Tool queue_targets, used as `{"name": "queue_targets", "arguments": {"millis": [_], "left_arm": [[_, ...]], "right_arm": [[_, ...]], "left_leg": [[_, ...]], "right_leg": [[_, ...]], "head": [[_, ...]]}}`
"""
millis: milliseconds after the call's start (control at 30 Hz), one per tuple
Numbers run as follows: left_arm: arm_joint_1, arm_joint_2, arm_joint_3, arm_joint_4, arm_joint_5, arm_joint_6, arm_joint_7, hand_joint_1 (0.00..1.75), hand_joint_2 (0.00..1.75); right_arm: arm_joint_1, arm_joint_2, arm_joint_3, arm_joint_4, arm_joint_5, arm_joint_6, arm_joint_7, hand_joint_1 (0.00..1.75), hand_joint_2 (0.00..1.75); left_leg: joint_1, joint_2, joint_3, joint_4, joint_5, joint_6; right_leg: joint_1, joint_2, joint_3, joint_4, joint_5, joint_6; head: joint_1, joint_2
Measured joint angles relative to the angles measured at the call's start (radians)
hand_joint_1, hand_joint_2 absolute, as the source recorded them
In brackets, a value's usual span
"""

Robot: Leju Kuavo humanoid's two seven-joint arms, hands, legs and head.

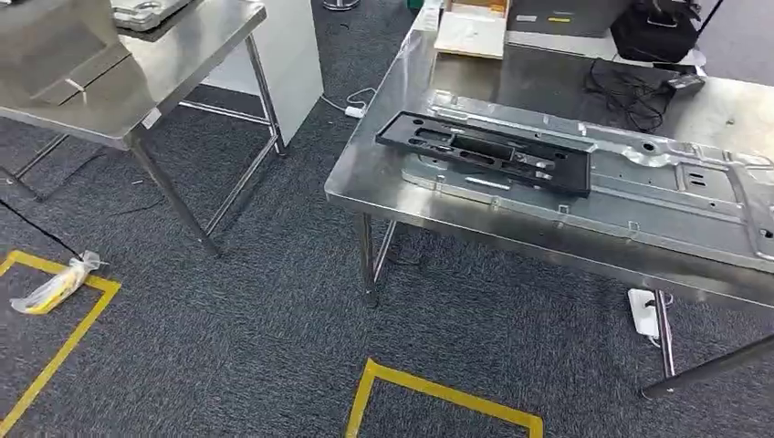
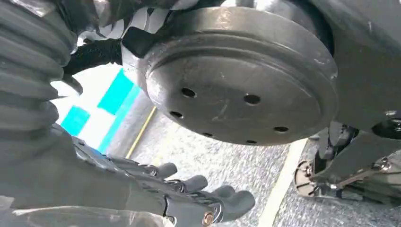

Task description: Take the parts from the cabinet and place them on the table.

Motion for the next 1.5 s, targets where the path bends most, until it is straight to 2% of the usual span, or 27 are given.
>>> {"name": "queue_targets", "arguments": {"millis": [133,200,233,300,367,433,467,500,633,667,700,733,800,833,900,967,1000,1067,1167,1200,1233,1267,1333,1367,1400,1467,1500], "left_arm": [[0.0,0.004,0.0,0.023,-0.005,0.009,-0.023,0.0,0.0],[-0.005,0.004,0.0,0.032,-0.009,0.013,-0.039,0.0,0.0],[-0.009,0.005,0.0,0.035,-0.011,0.018,-0.044,0.0,0.0],[-0.014,0.006,-0.003,0.045,-0.004,0.021,-0.063,0.0,0.0],[-0.014,0.01,-0.003,0.057,0.003,0.021,-0.074,0.0,0.0],[-0.017,0.013,-0.003,0.065,0.006,0.021,-0.077,0.0,0.0],[-0.02,0.013,-0.003,0.068,0.007,0.021,-0.077,0.0,0.0],[-0.02,0.013,-0.003,0.074,0.008,0.02,-0.079,0.0,0.0],[-0.021,0.022,-0.003,0.084,0.012,0.026,-0.085,0.0,0.0],[-0.021,0.027,-0.003,0.087,0.015,0.029,-0.088,0.0,0.0],[-0.021,0.03,-0.003,0.091,0.018,0.029,-0.09,0.0,0.0],[-0.024,0.031,-0.003,0.094,0.021,0.031,-0.09,0.0,0.0],[-0.03,0.037,-0.003,0.097,0.023,0.031,-0.091,0.0,0.0],[-0.028,0.038,-0.003,0.098,0.023,0.031,-0.091,0.0,0.0],[-0.023,0.041,-0.003,0.099,0.023,0.031,-0.09,0.0,0.0],[-0.019,0.045,-0.003,0.1,0.024,0.031,-0.09,0.0,0.0],[-0.023,0.045,-0.003,0.102,0.024,0.031,-0.085,0.0,0.0],[-0.024,0.045,-0.003,0.105,0.032,0.032,-0.072,0.0,0.0],[-0.017,0.045,-0.002,0.107,0.039,0.034,-0.051,0.0,0.0],[-0.014,0.045,-0.001,0.107,0.039,0.033,-0.05,0.0,0.0],[-0.015,0.045,0.0,0.107,0.039,0.031,-0.05,0.0,0.0],[-0.017,0.045,0.0,0.107,0.039,0.03,-0.05,0.0,0.0],[-0.02,0.045,0.001,0.107,0.039,0.028,-0.051,0.0,0.0],[-0.02,0.045,0.002,0.107,0.039,0.027,-0.054,0.0,0.0],[-0.019,0.045,0.004,0.107,0.039,0.026,-0.055,0.0,0.0],[-0.018,0.045,0.006,0.107,0.039,0.023,-0.057,0.0,0.0],[-0.018,0.045,0.006,0.107,0.038,0.021,-0.057,0.0,0.0]], "right_arm": [[-0.013,-0.003,0.0,0.006,-0.005,-0.002,0.016,0.0,1.75],[-0.015,-0.004,0.005,0.007,-0.002,0.0,0.016,0.0,1.75],[-0.015,-0.003,0.006,0.008,-0.002,0.0,0.016,0.0,1.75],[-0.016,-0.004,0.007,0.009,-0.002,0.0,0.015,0.0,1.75],[-0.02,-0.005,0.008,0.008,0.002,0.003,0.015,0.0,1.75],[-0.021,-0.004,0.013,0.008,0.008,0.002,0.015,0.0,1.75],[-0.021,-0.004,0.016,0.009,0.01,0.002,0.015,0.0,1.75],[-0.019,-0.006,0.017,0.011,0.011,-0.001,0.015,0.0,1.75],[-0.027,-0.005,0.031,0.012,0.019,0.009,0.016,0.0,1.75],[-0.028,-0.001,0.033,0.012,0.024,0.012,0.016,0.0,1.75],[-0.027,-0.002,0.036,0.012,0.029,0.014,0.016,0.0,1.75],[-0.025,-0.001,0.04,0.012,0.032,0.014,0.017,0.0,1.75],[-0.023,-0.002,0.043,0.013,0.034,0.014,0.018,0.0,1.75],[-0.023,-0.003,0.046,0.013,0.034,0.014,0.018,0.0,1.75],[-0.023,-0.006,0.049,0.013,0.034,0.014,0.019,0.0,1.75],[-0.023,-0.006,0.05,0.013,0.034,0.014,0.019,0.0,1.75],[-0.023,-0.01,0.05,0.013,0.035,0.014,0.019,0.0,1.75],[-0.024,-0.013,0.053,0.013,0.037,0.013,0.021,0.0,1.75],[-0.026,-0.015,0.055,0.013,0.04,0.012,0.026,0.0,1.75],[-0.027,-0.016,0.055,0.013,0.04,0.012,0.027,0.0,1.75],[-0.028,-0.016,0.056,0.013,0.04,0.013,0.03,0.0,1.75],[-0.028,-0.014,0.057,0.013,0.04,0.014,0.03,0.0,1.75],[-0.028,-0.014,0.057,0.013,0.039,0.014,0.031,0.0,1.75],[-0.029,-0.015,0.056,0.013,0.034,0.015,0.032,0.0,1.75],[-0.029,-0.014,0.056,0.013,0.033,0.015,0.032,0.0,1.75],[-0.031,-0.014,0.057,0.013,0.032,0.015,0.034,0.0,1.75],[-0.03,-0.011,0.058,0.013,0.032,0.015,0.036,0.0,1.75]], "left_leg": [[0.001,-0.043,-0.009,-0.008,0.005,0.03],[0.005,-0.06,-0.005,-0.014,0.013,0.047],[0.004,-0.073,-0.01,-0.014,0.015,0.05],[-0.002,-0.1,-0.015,-0.013,0.018,0.056],[-0.006,-0.133,-0.014,-0.01,0.018,0.056],[-0.012,-0.165,-0.01,-0.005,0.018,0.056],[-0.014,-0.18,-0.009,-0.003,0.018,0.056],[-0.015,-0.19,-0.013,-0.003,0.019,0.052],[-0.007,-0.248,-0.033,-0.008,0.035,0.024],[-0.008,-0.208,-0.035,0.005,0.028,0.026],[-0.013,-0.141,-0.047,0.033,0.002,0.02],[-0.01,-0.112,-0.076,0.09,-0.035,0.013],[0.001,-0.092,-0.152,0.245,-0.107,0.001],[0.006,-0.088,-0.174,0.294,-0.117,-0.006],[0.017,-0.084,-0.147,0.25,-0.074,-0.015],[0.024,-0.055,-0.043,0.064,0.016,-0.023],[0.017,-0.019,-0.018,0.009,0.0,-0.02],[0.012,-0.033,-0.02,0.014,0.006,0.005],[0.013,-0.059,-0.025,0.01,0.007,0.027],[0.016,-0.067,-0.021,0.005,0.011,0.034],[0.016,-0.073,-0.023,0.004,0.013,0.04],[0.014,-0.082,-0.027,0.004,0.015,0.047],[0.005,-0.104,-0.031,0.004,0.017,0.054],[0.002,-0.119,-0.031,0.004,0.018,0.055],[-0.001,-0.134,-0.03,0.004,0.018,0.055],[-0.006,-0.166,-0.025,0.005,0.018,0.055],[-0.008,-0.181,-0.022,0.005,0.018,0.055]], "right_leg": [[0.0,-0.026,0.011,-0.003,-0.004,0.021],[-0.008,0.08,-0.013,0.055,-0.054,0.031],[-0.009,0.106,-0.052,0.135,-0.1,0.032],[-0.007,0.115,-0.131,0.295,-0.162,0.03],[-0.003,0.118,-0.137,0.296,-0.122,0.022],[0.001,0.137,-0.071,0.143,-0.019,0.007],[0.003,0.176,-0.034,0.046,0.025,-0.006],[-0.001,0.228,-0.028,0.034,0.008,-0.015],[0.001,0.185,-0.023,0.003,0.022,-0.019],[-0.01,0.164,-0.015,-0.014,0.031,-0.019],[-0.008,0.154,-0.01,-0.022,0.033,-0.025],[-0.008,0.136,-0.009,-0.023,0.034,-0.027],[-0.007,0.101,-0.01,-0.021,0.031,-0.025],[-0.007,0.084,-0.01,-0.021,0.029,-0.023],[-0.01,0.057,-0.008,-0.016,0.022,-0.017],[-0.015,0.033,-0.003,-0.005,0.009,-0.005],[-0.014,0.021,0.0,0.0,0.002,0.003],[-0.006,0.012,0.002,0.002,-0.002,0.015],[-0.006,-0.008,0.013,-0.002,-0.006,0.03],[-0.012,0.023,0.014,0.007,-0.018,0.037],[-0.013,0.077,-0.004,0.045,-0.05,0.037],[-0.012,0.106,-0.042,0.12,-0.095,0.036],[-0.009,0.118,-0.116,0.27,-0.156,0.033],[-0.007,0.119,-0.136,0.307,-0.156,0.03],[-0.004,0.119,-0.133,0.295,-0.131,0.026],[0.0,0.128,-0.076,0.165,-0.036,0.011],[0.002,0.157,-0.037,0.076,0.013,0.0]], "head": [[0.0,0.0],[0.0,0.0],[0.0,0.0],[0.0,0.0],[0.0,0.0],[0.0,0.0],[-0.001,0.0],[-0.001,0.0],[-0.001,0.0],[-0.002,0.0],[-0.005,0.0],[-0.005,0.0],[-0.004,0.0],[-0.005,0.0],[-0.005,0.0],[-0.005,0.0],[-0.005,0.0],[-0.004,0.0],[-0.004,0.0],[-0.003,0.0],[-0.003,0.0],[-0.003,0.0],[-0.003,0.0],[-0.004,0.0],[-0.003,0.0],[-0.003,0.0],[-0.003,0.0]]}}
